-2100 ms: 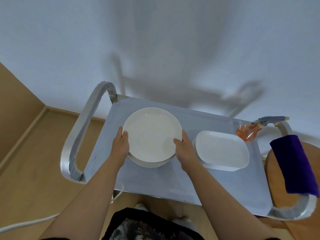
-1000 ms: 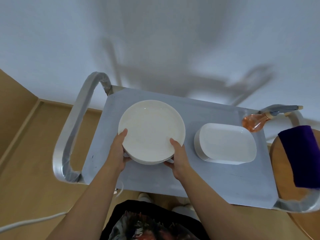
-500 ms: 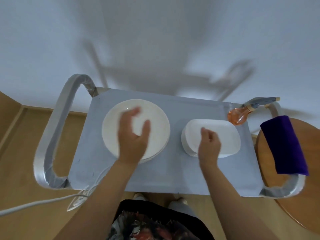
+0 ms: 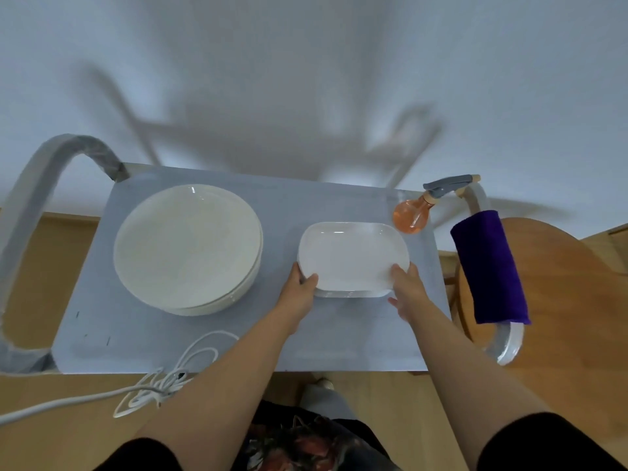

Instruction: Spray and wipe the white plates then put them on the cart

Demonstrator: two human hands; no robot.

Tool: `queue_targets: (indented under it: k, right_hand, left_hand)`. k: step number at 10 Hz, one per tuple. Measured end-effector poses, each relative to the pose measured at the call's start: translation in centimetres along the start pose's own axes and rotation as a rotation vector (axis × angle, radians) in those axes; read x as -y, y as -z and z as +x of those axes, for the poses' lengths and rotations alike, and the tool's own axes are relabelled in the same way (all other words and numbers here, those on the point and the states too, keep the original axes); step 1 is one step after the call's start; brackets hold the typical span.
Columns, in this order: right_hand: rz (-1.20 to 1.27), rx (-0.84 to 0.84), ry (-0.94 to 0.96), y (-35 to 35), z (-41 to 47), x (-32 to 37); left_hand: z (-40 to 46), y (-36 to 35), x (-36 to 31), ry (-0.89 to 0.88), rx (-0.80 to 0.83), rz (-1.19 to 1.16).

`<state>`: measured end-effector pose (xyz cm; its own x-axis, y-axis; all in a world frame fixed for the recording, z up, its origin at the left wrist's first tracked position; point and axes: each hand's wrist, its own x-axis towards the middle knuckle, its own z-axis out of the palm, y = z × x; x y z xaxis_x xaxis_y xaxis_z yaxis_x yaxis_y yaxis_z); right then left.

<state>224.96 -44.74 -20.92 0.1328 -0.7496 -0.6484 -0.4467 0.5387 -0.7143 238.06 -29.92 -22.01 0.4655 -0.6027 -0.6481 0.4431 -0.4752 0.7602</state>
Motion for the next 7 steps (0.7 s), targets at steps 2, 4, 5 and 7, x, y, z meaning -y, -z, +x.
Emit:
queue_targets:
  k: [2, 4, 5, 7]
  right_hand:
    - [0.029, -0.007, 0.062, -0.2, -0.1, -0.9]
    - [0.031, 0.013, 0.075, 0.1, 0.2, -1.5]
    - [-0.053, 0.031, 0.109, 0.6, 0.1, -1.4]
    - [-0.426, -0.043, 0.425, 1.1, -1.0, -1.9]
  left_hand:
    - [0.4, -0.5, -0.1, -0.001, -0.075, 0.031]
    - [1.0, -0.4, -0.4, 0.026, -0.093, 0.044]
    - [0.7, -0.5, -0.6, 0.025, -0.112, 0.04]
    - [-0.5, -0.3, -1.5, -0.142, -0.3, 0.177]
